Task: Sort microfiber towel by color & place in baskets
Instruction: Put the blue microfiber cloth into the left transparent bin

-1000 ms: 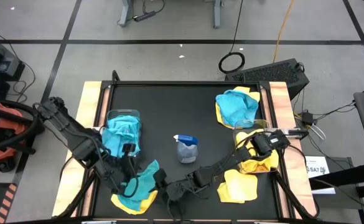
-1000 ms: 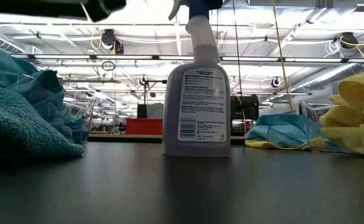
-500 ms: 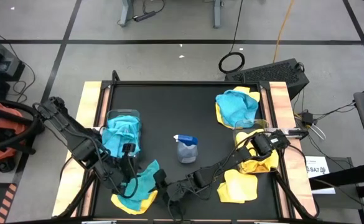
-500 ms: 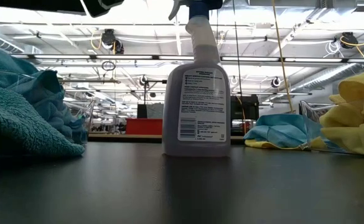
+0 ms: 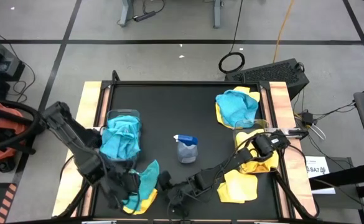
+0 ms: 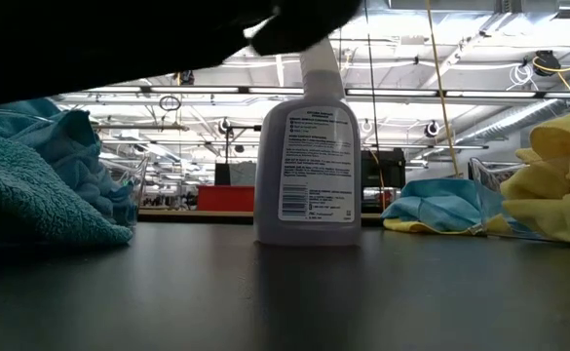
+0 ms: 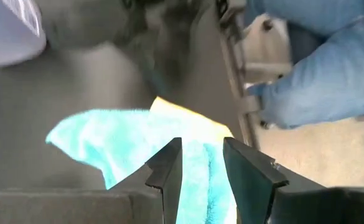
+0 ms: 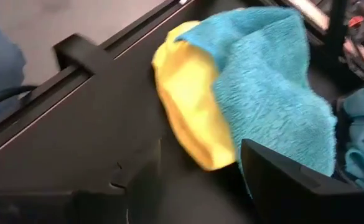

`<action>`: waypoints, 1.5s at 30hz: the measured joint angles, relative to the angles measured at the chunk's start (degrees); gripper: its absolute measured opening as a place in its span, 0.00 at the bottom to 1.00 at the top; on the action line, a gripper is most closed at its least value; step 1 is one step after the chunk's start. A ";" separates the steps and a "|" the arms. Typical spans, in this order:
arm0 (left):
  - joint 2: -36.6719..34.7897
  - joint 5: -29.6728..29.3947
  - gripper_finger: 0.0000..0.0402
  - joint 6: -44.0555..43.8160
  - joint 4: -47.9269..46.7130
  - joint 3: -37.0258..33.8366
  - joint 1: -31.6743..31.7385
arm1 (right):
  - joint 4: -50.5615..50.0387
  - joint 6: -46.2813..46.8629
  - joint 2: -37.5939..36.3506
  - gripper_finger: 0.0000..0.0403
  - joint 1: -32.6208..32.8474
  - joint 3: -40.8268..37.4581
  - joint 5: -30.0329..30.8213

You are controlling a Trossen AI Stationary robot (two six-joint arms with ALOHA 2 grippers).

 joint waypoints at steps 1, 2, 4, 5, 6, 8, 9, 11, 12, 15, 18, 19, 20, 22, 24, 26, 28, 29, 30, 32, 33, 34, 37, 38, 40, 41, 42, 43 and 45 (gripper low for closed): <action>1.34 0.10 0.31 -0.88 -0.48 0.00 -0.02 | -0.92 -0.11 -0.29 0.53 0.34 0.00 -0.02; 2.73 0.39 0.31 -1.13 -0.96 0.00 -0.02 | -1.49 -0.30 -0.63 0.53 0.68 0.00 -0.09; 5.36 0.50 0.31 -1.77 -1.22 0.00 0.00 | -3.41 -0.90 -2.18 0.53 1.56 0.00 -0.13; 6.49 0.54 0.31 -2.14 -1.47 0.00 0.00 | -4.42 -1.07 -3.22 0.53 2.00 -0.04 -0.11; 7.62 0.52 0.31 -2.22 -1.97 0.00 0.02 | -5.12 -1.13 -4.32 0.53 2.43 -0.04 -0.09; 9.84 0.50 0.32 -2.26 -3.46 0.00 0.07 | -7.55 -1.14 -7.03 0.53 3.25 -0.04 -0.09; 10.76 0.40 0.34 -2.49 -4.36 0.00 0.13 | -8.88 -1.13 -8.39 0.53 3.67 -0.04 -0.11; 12.17 -0.69 0.40 -2.82 -5.66 0.00 0.13 | -11.66 -0.88 -10.89 0.53 4.39 -0.02 -0.11; 12.85 -1.42 0.44 -3.54 -5.84 0.00 0.13 | -13.57 -0.84 -12.15 0.54 4.89 -0.02 -0.07; 14.50 -3.25 0.58 -5.33 -5.90 0.00 0.13 | -18.56 0.36 -15.37 0.56 6.19 -0.02 0.21; 15.52 -3.60 0.71 -5.44 -5.94 0.00 0.24 | -24.36 2.52 -17.73 0.60 7.39 -0.02 1.87; 15.96 -3.81 0.74 -5.40 -6.05 0.00 0.26 | -26.48 3.30 -18.39 0.62 7.79 -0.02 2.72; 16.38 -4.15 0.76 -5.40 -6.07 -0.13 0.31 | -28.48 4.29 -18.98 0.63 8.13 -0.02 3.51; 17.06 -4.25 0.79 -5.46 -5.94 -0.97 0.52 | -31.48 6.36 -20.05 0.65 8.63 -0.02 4.70; 18.10 -4.25 0.80 -5.47 -6.09 -1.95 0.85 | -34.23 8.45 -20.90 0.66 9.24 -0.02 5.69; 19.01 -4.00 0.78 -5.47 -5.71 -2.95 1.27 | -36.06 10.21 -21.29 0.66 9.72 -0.02 5.99; 19.43 -3.15 0.75 -5.21 -5.15 -3.62 1.87 | -37.97 11.61 -21.33 0.66 10.47 -0.02 6.11; 19.57 -2.86 0.72 -4.95 -4.47 -3.97 2.13 | -38.75 12.23 -21.33 0.65 10.80 -0.02 6.11; 19.62 -2.35 0.69 -4.15 -3.77 -4.40 2.41 | -39.49 12.81 -21.33 0.65 11.10 -0.02 6.12; 19.67 -1.57 0.60 -2.86 -2.50 -4.96 2.95 | -40.72 14.06 -21.33 0.63 11.65 -0.02 6.10; 19.66 -0.79 0.54 -2.10 -1.68 -5.03 3.26 | -41.36 14.63 -21.33 0.63 11.84 -0.02 6.31; 19.66 -0.18 0.48 -1.10 -1.14 -5.03 3.48 | -41.81 15.24 -21.33 0.62 12.11 -0.02 6.98; 19.66 1.89 0.26 1.44 -0.20 -5.05 4.03 | -43.59 16.18 -21.33 0.60 13.09 -0.02 9.69; 19.66 2.53 0.17 2.22 -0.12 -5.05 4.20 | -44.10 16.54 -21.33 0.60 13.48 -0.02 10.39; 19.66 3.51 0.05 3.38 -0.15 -5.05 4.47 | -45.08 17.41 -21.33 0.59 14.07 -0.02 10.62; 19.66 3.56 0.03 3.49 -0.26 -5.01 4.54 | -45.55 17.82 -21.33 0.58 14.35 -0.02 10.58; 19.66 3.56 0.03 3.68 -0.81 -4.75 4.59 | -45.87 18.24 -21.33 0.57 14.54 -0.02 10.61; 19.66 3.56 0.02 3.97 -1.64 -4.20 4.59 | -46.19 18.65 -21.33 0.57 14.71 -0.02 10.82; 19.66 3.51 0.01 4.63 -4.05 -2.27 4.59 | -47.17 19.21 -21.33 0.55 15.12 -0.02 11.90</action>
